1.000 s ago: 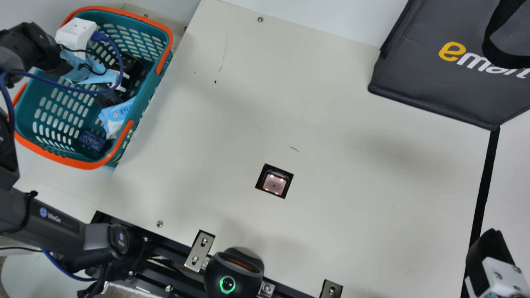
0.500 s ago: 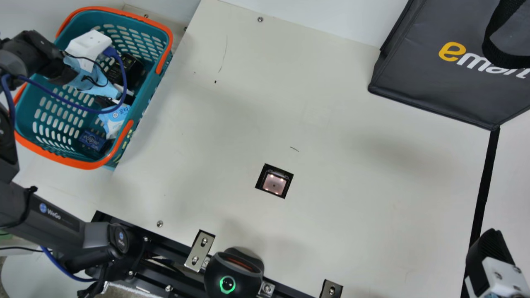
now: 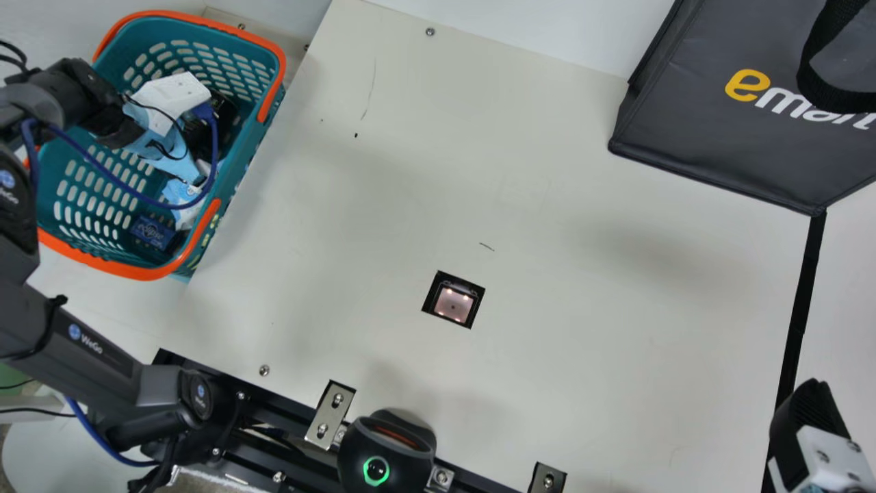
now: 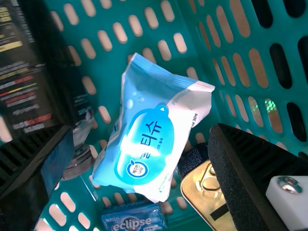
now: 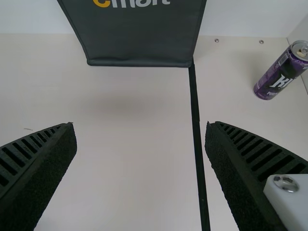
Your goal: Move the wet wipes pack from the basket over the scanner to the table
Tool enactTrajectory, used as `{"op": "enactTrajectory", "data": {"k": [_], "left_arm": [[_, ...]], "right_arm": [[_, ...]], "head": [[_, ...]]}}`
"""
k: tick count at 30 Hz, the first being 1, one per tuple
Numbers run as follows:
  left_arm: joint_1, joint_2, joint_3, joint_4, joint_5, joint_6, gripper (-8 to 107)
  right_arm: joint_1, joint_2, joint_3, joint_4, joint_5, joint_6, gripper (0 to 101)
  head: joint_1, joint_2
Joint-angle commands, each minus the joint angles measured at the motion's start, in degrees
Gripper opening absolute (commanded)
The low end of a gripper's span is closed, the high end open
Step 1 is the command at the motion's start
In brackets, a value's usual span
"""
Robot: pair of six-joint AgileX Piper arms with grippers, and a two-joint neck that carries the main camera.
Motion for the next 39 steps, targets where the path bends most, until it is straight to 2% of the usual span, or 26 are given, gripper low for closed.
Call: {"op": "enactTrajectory", "data": {"k": [1,16,39], "left_arm": [[-0.41,0.57,-0.23,0.48,-0.18,0.25,90],[-3.60,4.47,-1.58,4.43,-0.30,-0.43,90],[-6.05,7.25,0.70,8.72,-2.28,-3.21,90]], "right_arm": [[0.00,0.00,0.00,0.00,0.00,0.00,95],[0.00,0.00,0.00,0.00,0.00,0.00,95],[0.00,0.00,0.00,0.00,-0.03,0.00,95]], "head": [[-1.75,0.23],[-1.75,0.23],[-1.75,0.23]]}}
